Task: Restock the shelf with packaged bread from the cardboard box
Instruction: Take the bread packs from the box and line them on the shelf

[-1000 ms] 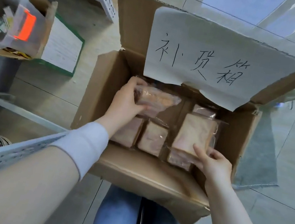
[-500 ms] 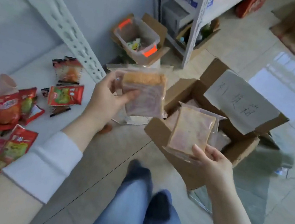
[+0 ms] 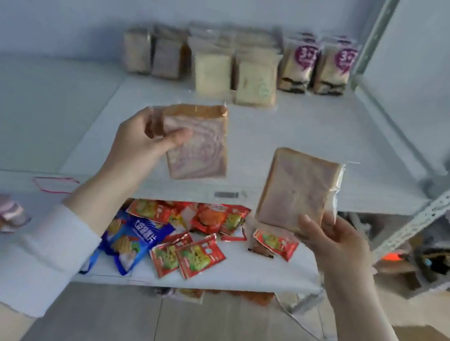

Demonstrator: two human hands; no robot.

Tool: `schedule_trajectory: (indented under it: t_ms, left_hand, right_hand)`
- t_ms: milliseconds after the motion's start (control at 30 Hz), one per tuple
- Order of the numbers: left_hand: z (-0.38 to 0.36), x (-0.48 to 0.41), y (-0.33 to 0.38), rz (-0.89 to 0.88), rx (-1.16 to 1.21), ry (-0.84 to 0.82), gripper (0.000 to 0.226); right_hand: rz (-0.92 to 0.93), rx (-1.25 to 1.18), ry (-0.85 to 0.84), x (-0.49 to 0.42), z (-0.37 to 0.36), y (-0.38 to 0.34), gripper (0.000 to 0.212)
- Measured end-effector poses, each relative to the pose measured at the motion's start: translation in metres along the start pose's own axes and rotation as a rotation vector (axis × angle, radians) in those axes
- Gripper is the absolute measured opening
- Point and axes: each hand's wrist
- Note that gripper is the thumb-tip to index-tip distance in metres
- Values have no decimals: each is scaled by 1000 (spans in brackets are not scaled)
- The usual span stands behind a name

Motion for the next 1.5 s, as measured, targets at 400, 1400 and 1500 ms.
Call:
schedule_trajectory:
  t_ms: [400, 1400, 1500]
  left_hand:
    - [113, -210, -117, 162, 47, 247, 47]
    - [69, -272, -138, -573, -676, -375, 55]
    - [30, -213, -99, -775, -851, -662, 54]
  right_hand:
    - [93, -46, -56, -104, -320, -46, 31]
    - [573, 971, 215, -110, -367, -39, 53]
    - [462, 1103, 296, -73, -294, -37, 53]
Point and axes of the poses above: each hand's wrist, its own x-axis away from the middle knuckle, its own z-axis out of the back of the hand, y = z × x, and after that the axes turned 7 degrees about y, right-handed
